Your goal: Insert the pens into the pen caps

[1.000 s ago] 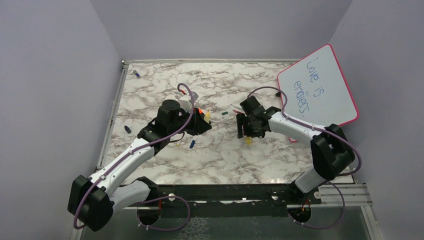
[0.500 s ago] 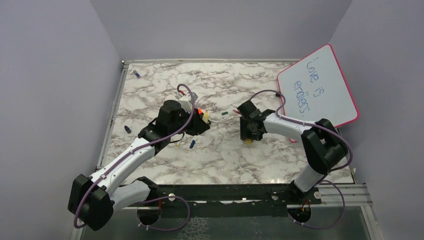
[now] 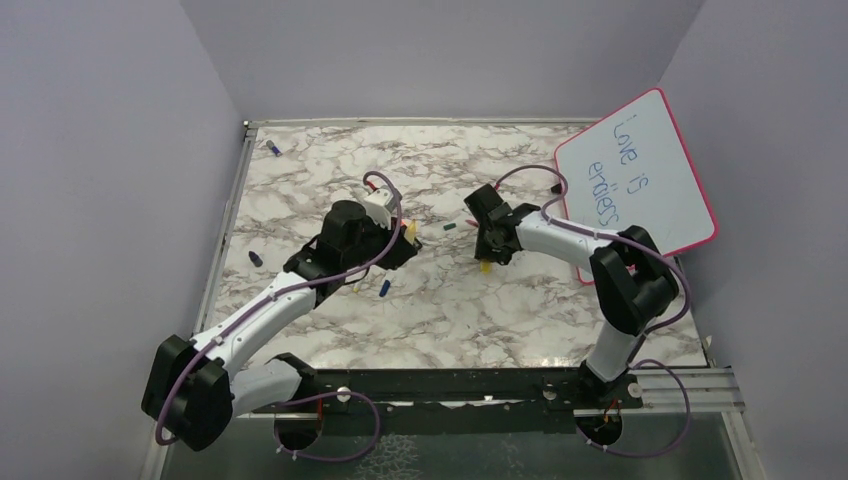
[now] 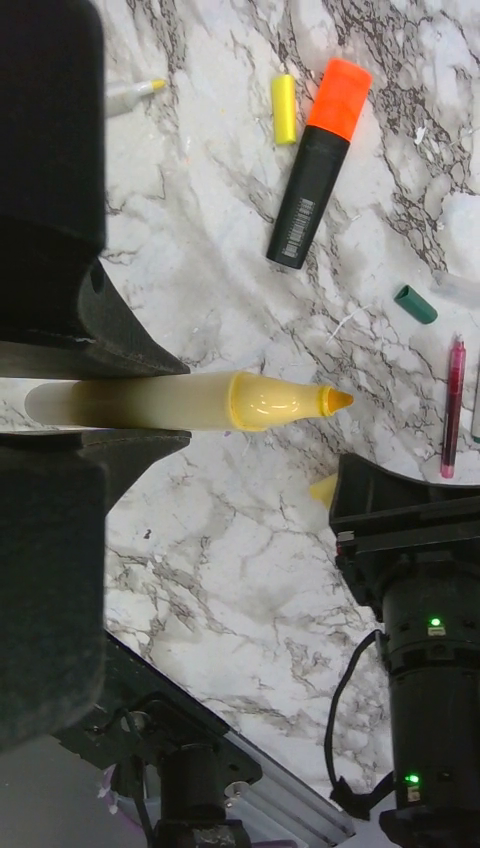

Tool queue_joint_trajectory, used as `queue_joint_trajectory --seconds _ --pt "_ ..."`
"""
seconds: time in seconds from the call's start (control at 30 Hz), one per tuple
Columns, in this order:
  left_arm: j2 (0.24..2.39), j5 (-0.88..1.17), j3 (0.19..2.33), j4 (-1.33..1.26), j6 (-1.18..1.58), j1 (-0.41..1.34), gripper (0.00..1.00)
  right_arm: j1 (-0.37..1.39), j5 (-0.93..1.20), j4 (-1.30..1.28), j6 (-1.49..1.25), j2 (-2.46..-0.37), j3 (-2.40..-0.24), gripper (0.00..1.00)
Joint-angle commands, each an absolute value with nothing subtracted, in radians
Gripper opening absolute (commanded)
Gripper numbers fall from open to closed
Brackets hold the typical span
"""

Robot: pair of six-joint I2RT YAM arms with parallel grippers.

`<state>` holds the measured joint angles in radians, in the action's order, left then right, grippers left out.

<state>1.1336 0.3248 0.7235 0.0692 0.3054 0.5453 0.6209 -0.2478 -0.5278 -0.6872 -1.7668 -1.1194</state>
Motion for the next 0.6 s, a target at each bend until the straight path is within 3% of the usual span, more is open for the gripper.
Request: queue_joint_trajectory --seconds 0.0,0.2,0.57 --pt "1.052 0.318 0.688 0.039 0.296 0.555 0.0 0.627 -0.348 -0.593 -0.789 -1.719 -1.179 0.12" --pt "1.054 0.244 0.709 0.116 0.301 0.686 0.0 0.627 -0.337 -0.599 -0.892 -1.66 -1.195 0.06" --pt "1.165 0.472 0.757 0.054 0.401 0.698 0.0 0.627 -0.209 -0.408 -0.899 -1.453 -1.172 0.05"
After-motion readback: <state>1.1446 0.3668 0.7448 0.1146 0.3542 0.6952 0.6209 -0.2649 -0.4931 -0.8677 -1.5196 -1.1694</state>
